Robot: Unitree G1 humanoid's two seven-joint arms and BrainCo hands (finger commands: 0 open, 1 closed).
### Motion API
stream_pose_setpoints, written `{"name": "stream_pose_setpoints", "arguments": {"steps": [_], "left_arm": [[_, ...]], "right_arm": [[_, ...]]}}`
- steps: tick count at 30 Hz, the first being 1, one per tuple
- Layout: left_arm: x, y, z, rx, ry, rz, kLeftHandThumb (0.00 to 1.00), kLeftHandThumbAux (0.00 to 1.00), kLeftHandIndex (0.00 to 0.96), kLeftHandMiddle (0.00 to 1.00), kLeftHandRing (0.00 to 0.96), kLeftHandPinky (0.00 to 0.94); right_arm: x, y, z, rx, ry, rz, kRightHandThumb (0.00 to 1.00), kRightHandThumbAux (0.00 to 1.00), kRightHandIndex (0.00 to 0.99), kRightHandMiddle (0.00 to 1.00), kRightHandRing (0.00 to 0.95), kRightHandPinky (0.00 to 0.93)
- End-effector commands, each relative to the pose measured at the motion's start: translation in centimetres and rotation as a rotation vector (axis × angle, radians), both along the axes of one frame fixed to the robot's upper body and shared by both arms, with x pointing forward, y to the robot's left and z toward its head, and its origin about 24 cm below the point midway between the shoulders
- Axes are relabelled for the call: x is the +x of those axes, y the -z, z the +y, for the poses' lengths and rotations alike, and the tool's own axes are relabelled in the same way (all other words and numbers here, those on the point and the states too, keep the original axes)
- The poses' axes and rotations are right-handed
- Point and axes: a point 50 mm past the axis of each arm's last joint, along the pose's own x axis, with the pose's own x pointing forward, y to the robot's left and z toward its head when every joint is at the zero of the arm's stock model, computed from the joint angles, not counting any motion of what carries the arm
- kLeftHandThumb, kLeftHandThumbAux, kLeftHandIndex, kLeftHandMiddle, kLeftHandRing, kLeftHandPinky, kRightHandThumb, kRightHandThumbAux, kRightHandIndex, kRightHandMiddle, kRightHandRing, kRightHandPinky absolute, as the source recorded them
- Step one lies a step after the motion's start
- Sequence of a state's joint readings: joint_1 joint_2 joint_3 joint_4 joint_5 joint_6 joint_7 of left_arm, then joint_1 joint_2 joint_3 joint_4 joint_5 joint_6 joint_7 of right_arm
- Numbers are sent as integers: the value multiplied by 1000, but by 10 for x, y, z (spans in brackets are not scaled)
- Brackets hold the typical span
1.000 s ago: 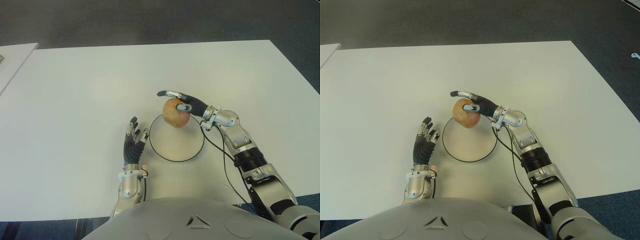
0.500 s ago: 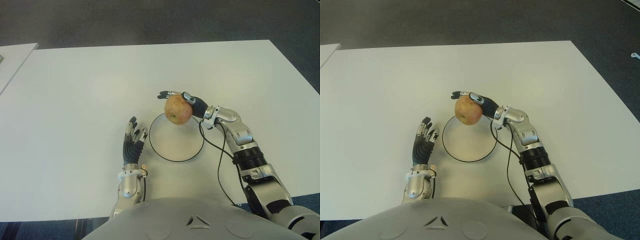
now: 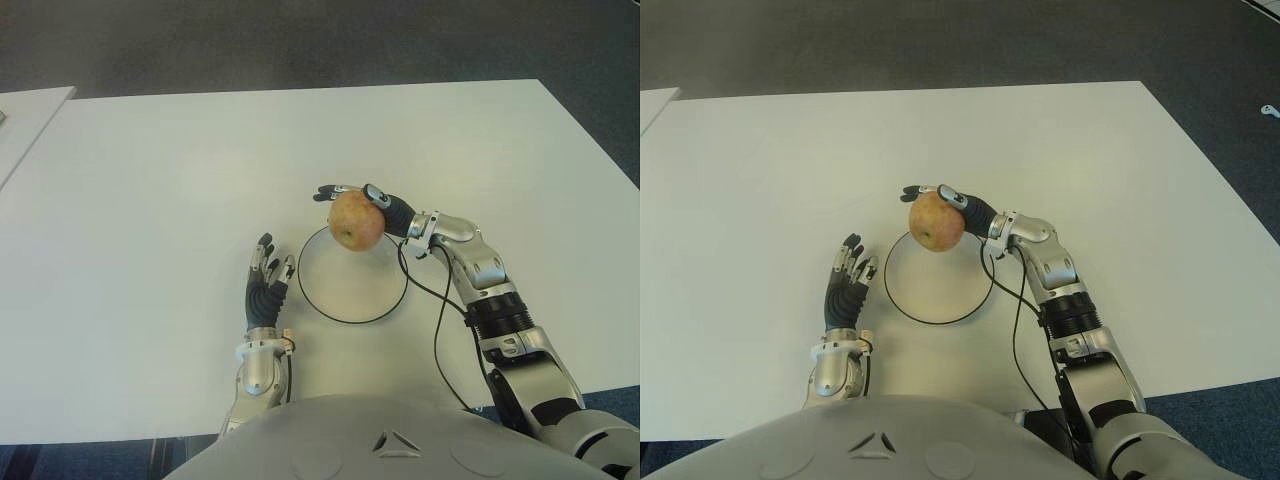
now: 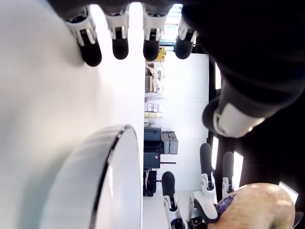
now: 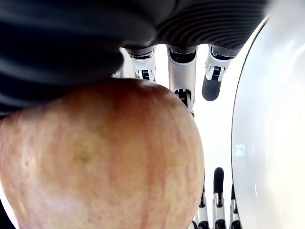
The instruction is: Put the apples into the plate.
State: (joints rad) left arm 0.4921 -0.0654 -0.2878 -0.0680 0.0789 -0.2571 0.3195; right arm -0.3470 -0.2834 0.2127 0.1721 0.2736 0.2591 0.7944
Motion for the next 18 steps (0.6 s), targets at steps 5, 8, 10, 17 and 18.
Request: {"name": "stream_pose_setpoints", "arguments": {"steps": [5,8,10,17,18], "left_arm": [[5,-3,-12,-56,-19,-1,0,588,74,42,0,0],[4,-4,-12,-58,-18,-6,0,587,72,42,0,0],[5,-4,-12,-59,-15,-10,0,581,71,43,0,0],[4,-6,-13,-49,-18,-19,0,558,77,56,4,0],[4,-6,-13,-46,-18,-19,0,558,78,57,5,0]], "right_arm": [[4,-3,0,-5,-12,-10,16,333,0,0,0,0],[4,-3,0,-5,-16,-11,14,334,0,0,0,0],[4,-3,1,-5,-19,-15,13,333,0,0,0,0],[-1,-8,0,-69,-30,-291,1,330,0,0,0,0],[-2,-8,0,-76,-30,-326,1,329,0,0,0,0]]}}
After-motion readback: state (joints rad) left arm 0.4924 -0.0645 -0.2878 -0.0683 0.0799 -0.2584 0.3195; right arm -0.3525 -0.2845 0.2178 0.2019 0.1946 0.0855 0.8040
